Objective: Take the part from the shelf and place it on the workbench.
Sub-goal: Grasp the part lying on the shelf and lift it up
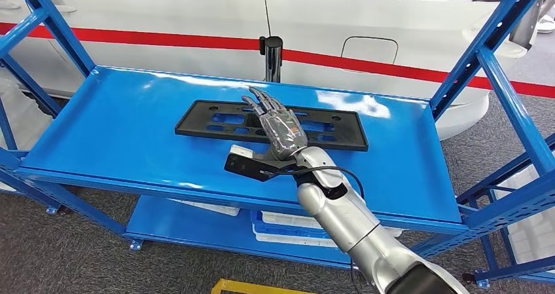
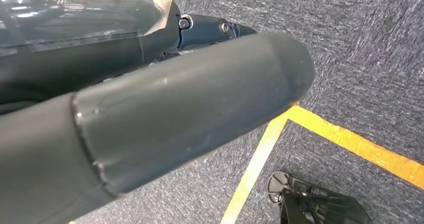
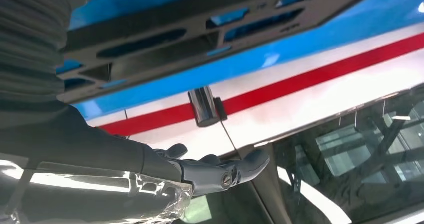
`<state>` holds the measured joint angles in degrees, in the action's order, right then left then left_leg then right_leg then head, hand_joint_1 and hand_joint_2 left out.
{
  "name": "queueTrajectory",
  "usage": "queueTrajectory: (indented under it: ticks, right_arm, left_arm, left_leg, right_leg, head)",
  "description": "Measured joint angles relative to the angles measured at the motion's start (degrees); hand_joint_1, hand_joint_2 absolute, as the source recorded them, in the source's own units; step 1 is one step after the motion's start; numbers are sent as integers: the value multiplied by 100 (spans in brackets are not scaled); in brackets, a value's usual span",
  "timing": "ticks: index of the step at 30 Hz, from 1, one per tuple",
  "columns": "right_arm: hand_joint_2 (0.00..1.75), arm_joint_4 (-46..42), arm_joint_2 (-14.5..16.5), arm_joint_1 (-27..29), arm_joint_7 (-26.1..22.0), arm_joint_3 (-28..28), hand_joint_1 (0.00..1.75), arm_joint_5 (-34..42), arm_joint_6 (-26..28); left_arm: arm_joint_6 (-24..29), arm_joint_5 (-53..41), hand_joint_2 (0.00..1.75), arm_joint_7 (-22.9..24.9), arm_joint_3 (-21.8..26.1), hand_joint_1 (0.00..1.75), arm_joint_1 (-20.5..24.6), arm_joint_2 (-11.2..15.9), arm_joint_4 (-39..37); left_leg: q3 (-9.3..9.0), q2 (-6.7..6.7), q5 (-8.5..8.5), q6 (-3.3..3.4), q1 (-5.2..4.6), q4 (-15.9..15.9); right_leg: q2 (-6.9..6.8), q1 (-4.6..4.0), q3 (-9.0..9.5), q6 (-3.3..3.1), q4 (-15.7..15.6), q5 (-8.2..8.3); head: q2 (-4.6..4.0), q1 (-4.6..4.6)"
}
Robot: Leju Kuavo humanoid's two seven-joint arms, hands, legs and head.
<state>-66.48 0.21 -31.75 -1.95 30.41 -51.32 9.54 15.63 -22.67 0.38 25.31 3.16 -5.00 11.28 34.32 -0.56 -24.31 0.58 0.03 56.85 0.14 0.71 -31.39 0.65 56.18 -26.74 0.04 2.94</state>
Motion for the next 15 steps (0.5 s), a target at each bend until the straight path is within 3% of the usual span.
queueTrajectory:
  ticks: [5,15]
  right_arm:
    - [175,247,56,-14,26,93,0,-193,-16]
    - [175,1589,308,-192,357,386,0,-1186,887]
  left_arm:
    - [1,-37,0,34,2,0,0,4,0]
    - [-1,-113,0,-16,114,0,1,-4,0]
  left_leg:
    - [0,1,-4,20,-4,2]
    - [-4,2,1,26,14,2]
  right_leg:
    - [0,8,3,79,-8,2]
    - [0,6,-3,81,-6,2]
  head:
    - [0,0]
    - [0,-1]
